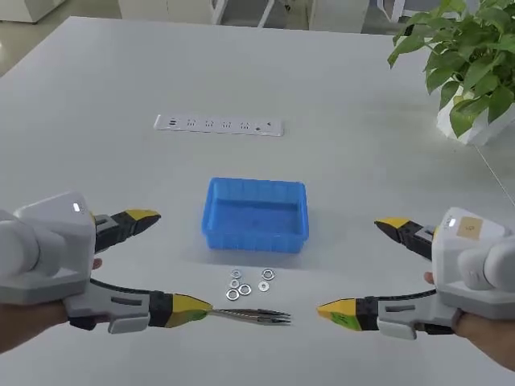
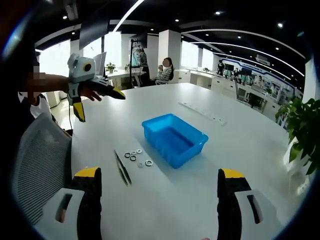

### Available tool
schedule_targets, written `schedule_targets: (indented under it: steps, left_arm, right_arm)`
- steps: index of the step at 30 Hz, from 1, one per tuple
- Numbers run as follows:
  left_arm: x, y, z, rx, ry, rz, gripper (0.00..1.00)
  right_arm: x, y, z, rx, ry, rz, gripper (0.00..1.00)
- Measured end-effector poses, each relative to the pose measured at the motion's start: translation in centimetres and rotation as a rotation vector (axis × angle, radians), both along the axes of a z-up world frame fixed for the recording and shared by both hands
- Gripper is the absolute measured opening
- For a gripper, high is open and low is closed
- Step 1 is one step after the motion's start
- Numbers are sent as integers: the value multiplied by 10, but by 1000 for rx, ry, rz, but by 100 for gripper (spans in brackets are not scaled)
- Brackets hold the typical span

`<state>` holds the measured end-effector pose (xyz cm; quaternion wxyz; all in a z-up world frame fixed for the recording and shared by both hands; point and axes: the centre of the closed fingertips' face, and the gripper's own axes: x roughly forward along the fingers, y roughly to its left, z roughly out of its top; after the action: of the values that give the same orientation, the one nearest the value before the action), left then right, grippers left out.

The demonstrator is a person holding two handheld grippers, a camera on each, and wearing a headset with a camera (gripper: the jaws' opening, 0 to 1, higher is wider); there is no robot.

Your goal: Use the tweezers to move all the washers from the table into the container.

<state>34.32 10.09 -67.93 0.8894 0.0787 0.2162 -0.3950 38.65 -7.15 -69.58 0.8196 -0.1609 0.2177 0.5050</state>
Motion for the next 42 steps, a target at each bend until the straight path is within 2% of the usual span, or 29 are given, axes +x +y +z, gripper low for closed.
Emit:
schedule_targets:
  steps: [6, 42]
  left_arm:
    - [3, 0, 4, -14, -11, 11, 98]
    - [2, 1, 5, -7, -19, -4, 97]
  right_arm:
    - [-1, 0, 1, 2, -1, 1, 98]
    - [1, 0, 5, 3, -15, 2, 98]
